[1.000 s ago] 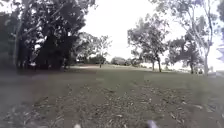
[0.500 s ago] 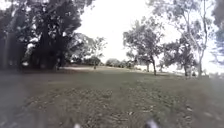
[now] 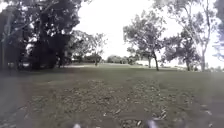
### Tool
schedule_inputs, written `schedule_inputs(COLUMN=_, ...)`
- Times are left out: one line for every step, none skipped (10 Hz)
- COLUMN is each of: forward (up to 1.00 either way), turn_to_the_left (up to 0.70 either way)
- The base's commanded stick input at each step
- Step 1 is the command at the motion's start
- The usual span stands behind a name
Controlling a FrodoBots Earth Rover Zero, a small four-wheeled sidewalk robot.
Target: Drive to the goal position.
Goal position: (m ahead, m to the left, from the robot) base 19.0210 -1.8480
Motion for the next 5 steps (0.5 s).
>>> schedule_inputs(forward=0.7, turn_to_the_left=-0.01)
schedule_inputs(forward=0.7, turn_to_the_left=-0.02)
schedule_inputs(forward=0.7, turn_to_the_left=-0.13)
schedule_inputs(forward=0.7, turn_to_the_left=-0.27)
schedule_inputs(forward=0.7, turn_to_the_left=-0.34)
